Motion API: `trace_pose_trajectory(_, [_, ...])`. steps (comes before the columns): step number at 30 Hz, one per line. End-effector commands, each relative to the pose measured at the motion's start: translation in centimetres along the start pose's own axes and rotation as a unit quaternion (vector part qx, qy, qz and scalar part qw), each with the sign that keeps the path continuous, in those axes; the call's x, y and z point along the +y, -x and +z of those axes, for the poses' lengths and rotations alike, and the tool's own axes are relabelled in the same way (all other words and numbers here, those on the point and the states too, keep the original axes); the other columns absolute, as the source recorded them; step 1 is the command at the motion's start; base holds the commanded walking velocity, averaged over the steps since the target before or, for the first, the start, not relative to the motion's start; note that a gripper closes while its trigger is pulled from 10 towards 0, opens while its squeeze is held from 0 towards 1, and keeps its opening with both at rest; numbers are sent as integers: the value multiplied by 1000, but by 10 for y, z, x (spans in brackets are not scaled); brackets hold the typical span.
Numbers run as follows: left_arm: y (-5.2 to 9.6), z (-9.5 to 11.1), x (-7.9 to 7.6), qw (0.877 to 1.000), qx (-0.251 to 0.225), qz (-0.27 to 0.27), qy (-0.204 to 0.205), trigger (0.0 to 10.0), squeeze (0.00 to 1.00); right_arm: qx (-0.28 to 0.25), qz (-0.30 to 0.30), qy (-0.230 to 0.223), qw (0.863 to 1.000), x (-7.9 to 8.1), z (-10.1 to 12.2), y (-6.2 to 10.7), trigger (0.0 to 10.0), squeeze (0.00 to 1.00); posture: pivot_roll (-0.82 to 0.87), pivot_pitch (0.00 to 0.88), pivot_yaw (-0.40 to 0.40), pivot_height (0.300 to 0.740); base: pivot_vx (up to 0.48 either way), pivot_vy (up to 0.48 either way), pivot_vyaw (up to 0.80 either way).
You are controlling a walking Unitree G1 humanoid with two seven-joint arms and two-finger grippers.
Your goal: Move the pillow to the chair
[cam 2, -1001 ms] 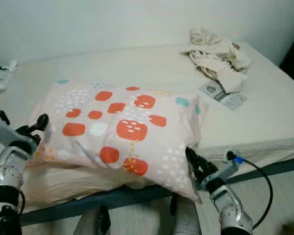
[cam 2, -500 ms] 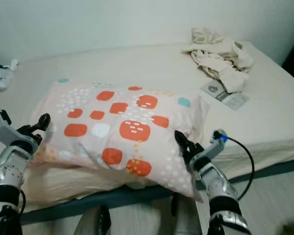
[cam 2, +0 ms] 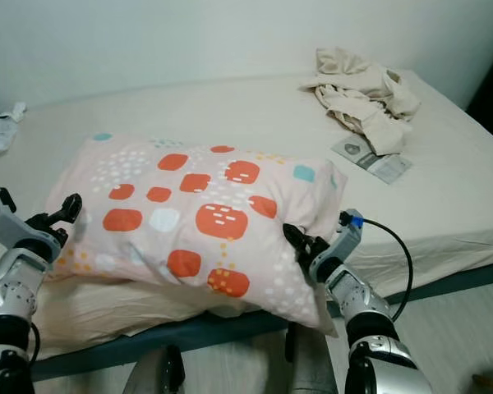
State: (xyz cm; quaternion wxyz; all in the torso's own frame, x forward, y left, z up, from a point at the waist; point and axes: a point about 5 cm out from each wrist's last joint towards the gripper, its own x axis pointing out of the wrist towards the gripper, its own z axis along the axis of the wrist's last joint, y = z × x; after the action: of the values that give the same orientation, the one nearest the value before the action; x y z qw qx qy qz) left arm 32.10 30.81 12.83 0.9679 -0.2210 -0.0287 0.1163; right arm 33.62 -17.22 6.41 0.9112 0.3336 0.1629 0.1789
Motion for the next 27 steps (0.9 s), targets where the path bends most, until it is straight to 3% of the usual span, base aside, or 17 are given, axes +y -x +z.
trace_pose_trajectory(1, [3, -4, 2, 1000, 9, 6, -6, 10000, 0, 40, -3, 17, 999, 2, -14, -3, 0, 0, -53, 133, 17, 592, 0, 0, 0])
trace_pose_trajectory(2, [3, -6, -1, 1000, 12, 2, -7, 10000, 0, 50, -52, 69, 995, -5, -12, -1, 0, 0, -59, 131, 15, 592, 0, 0, 0])
trace_pose_trajectory(4, [3, -7, -2, 1000, 13, 0, -7, 10000, 0, 52, -79, 90, 991, -9, -11, 1, 0, 0, -59, 131, 15, 592, 0, 0, 0])
trace_pose_trajectory(5, [3, -8, -4, 1000, 14, -3, -6, 10000, 0, 41, -130, 119, 983, -18, -3, 5, 0, 0, -62, 132, 15, 592, 0, 0, 0])
trace_pose_trajectory(12, [3, -11, -8, 1000, 17, -6, -6, 10000, 0, 8, -177, 185, 967, -28, 26, 15, 0, 0, -77, 129, 19, 592, 0, 0, 0])
trace_pose_trajectory(13, [2, -12, -11, 1000, 18, -7, -6, 10000, 0, -5, -196, 224, 955, -34, 43, 22, 0, 0, -79, 129, 19, 592, 0, 0, 0])
trace_pose_trajectory(16, [1, -13, -13, 1000, 19, -9, -7, 10000, 0, -14, -214, 257, 942, -39, 57, 28, 0, 0, -84, 131, 22, 592, 0, 0, 0])
trace_pose_trajectory(19, [-2, -10, -16, 1000, 14, -8, -13, 10000, 0, -41, -275, 325, 904, -53, 100, 51, 0, 0, -88, 135, 24, 592, 0, 0, 0])
trace_pose_trajectory(20, [-3, -9, -16, 1000, 12, -8, -14, 10000, 0, -47, -286, 334, 897, -56, 109, 57, 0, 0, -88, 135, 24, 592, 0, 0, 0])
trace_pose_trajectory(27, [-8, -4, -19, 999, 13, -15, -26, 10000, 0, -57, -315, 377, 869, -62, 147, 79, 0, 0, -88, 135, 24, 592, 0, 0, 0])
